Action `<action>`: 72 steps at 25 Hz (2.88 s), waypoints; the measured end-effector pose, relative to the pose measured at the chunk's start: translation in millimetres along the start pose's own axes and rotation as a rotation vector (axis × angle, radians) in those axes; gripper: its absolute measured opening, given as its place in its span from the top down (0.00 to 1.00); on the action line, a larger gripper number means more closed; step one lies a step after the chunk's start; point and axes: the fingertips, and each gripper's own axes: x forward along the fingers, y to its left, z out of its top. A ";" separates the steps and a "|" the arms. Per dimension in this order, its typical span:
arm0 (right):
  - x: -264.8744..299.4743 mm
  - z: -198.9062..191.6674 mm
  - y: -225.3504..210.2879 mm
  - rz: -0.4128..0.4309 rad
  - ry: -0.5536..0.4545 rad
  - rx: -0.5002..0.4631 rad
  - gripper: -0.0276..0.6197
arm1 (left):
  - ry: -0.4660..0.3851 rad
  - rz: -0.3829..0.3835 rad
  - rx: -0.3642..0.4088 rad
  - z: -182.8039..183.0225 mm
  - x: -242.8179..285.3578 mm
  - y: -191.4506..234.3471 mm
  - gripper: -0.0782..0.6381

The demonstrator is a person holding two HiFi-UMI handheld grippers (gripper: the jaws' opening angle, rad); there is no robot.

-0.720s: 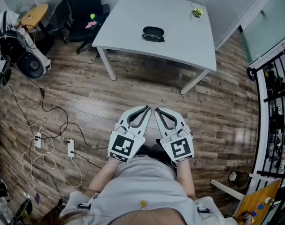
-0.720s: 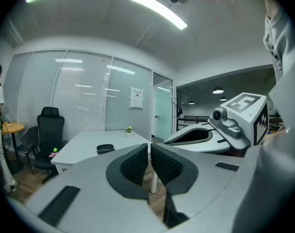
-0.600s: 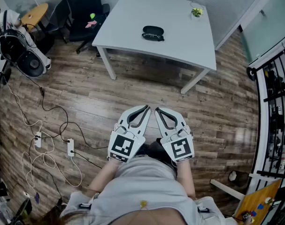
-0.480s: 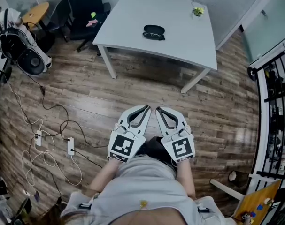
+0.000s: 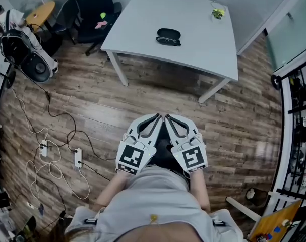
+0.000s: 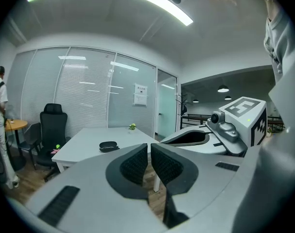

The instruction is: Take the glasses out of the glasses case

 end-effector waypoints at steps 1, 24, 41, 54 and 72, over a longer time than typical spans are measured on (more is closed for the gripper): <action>6.2 0.4 -7.4 -0.002 -0.003 -0.001 0.93 | 0.002 0.002 0.003 1.5 7.0 5.5 0.83; 135.6 27.1 -210.2 0.025 -0.084 -0.009 0.93 | -0.014 0.074 -0.001 75.5 198.4 119.6 0.83; 167.6 18.5 -268.1 0.043 -0.094 0.001 0.93 | 0.002 0.102 -0.002 85.4 260.7 143.4 0.83; 202.6 12.1 -316.3 -0.109 -0.045 0.036 0.93 | -0.003 -0.071 0.017 95.5 316.8 174.0 0.83; 308.5 28.8 -388.9 -0.310 0.017 0.049 0.93 | 0.006 -0.277 0.074 122.0 398.1 276.3 0.83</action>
